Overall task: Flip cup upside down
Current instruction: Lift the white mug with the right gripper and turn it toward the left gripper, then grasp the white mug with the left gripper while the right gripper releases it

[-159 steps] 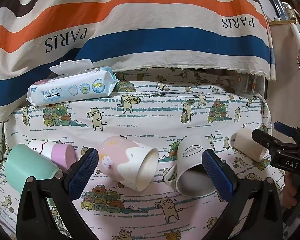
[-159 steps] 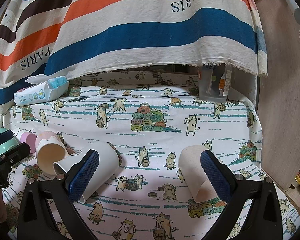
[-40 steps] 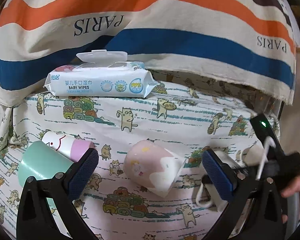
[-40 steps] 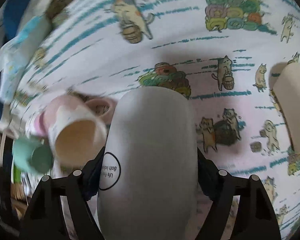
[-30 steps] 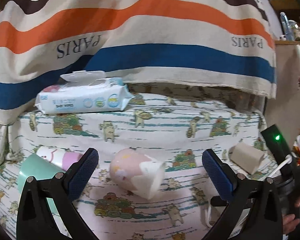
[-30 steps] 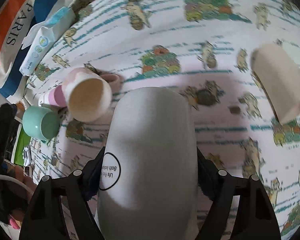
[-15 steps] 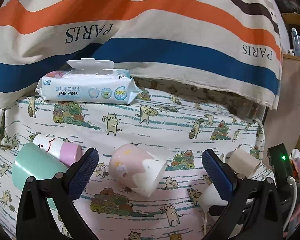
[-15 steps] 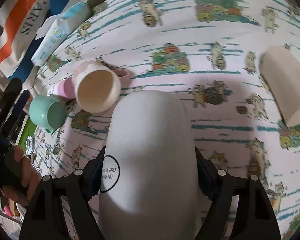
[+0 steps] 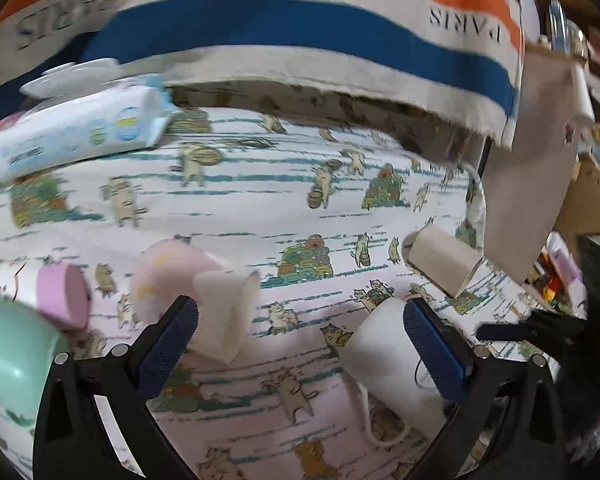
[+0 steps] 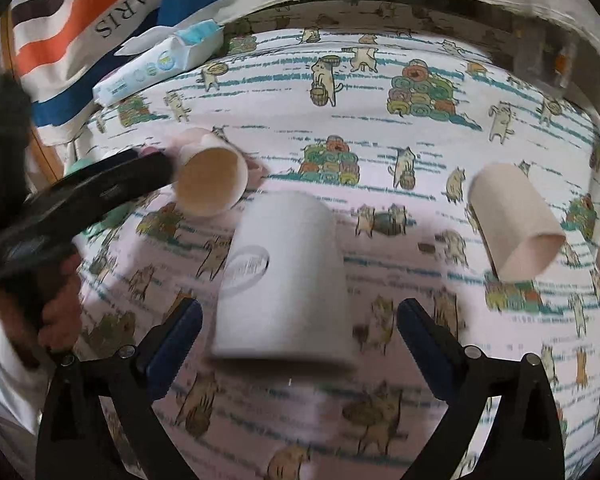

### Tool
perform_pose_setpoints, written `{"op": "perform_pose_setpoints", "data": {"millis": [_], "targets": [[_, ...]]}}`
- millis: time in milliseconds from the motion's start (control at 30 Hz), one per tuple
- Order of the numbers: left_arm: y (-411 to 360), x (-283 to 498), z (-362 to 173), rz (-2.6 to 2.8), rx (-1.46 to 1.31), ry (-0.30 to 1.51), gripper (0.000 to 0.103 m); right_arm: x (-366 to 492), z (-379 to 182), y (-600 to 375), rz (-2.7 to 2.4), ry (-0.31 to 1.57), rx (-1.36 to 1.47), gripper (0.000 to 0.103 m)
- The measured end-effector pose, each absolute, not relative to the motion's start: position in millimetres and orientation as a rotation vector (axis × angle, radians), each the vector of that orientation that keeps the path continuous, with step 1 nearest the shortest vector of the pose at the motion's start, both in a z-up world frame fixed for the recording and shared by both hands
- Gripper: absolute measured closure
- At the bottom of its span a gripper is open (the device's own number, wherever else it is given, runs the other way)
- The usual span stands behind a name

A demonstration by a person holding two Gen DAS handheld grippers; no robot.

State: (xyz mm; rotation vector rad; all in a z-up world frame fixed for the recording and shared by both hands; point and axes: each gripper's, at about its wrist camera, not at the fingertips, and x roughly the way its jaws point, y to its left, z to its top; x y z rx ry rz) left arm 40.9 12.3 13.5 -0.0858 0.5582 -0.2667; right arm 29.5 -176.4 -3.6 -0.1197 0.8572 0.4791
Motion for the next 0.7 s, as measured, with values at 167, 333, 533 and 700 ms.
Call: {"op": "perform_pose_setpoints", "data": {"millis": [167, 333, 533, 700], "targets": [[-34.1, 80.9, 17.9, -0.327, 0.031, 0.694, 0.019, 17.8, -15.1, -173.9, 0.444, 0.853, -0.124, 0.002], [-66.2, 111.4, 9.4, -0.338, 0.067, 0.776, 0.030, 19.8, -24.5, -175.7, 0.410, 0.901, -0.062, 0.002], [-64.6, 127.5, -13.5, -0.339, 0.038, 0.863, 0.042, 23.6, -36.2, -185.5, 0.381, 0.935, -0.069, 0.002], [-49.7, 117.9, -12.6, -0.318, 0.017, 0.864, 0.045, 29.3, -35.8, -210.5, 0.316, 0.929, -0.063, 0.002]]}}
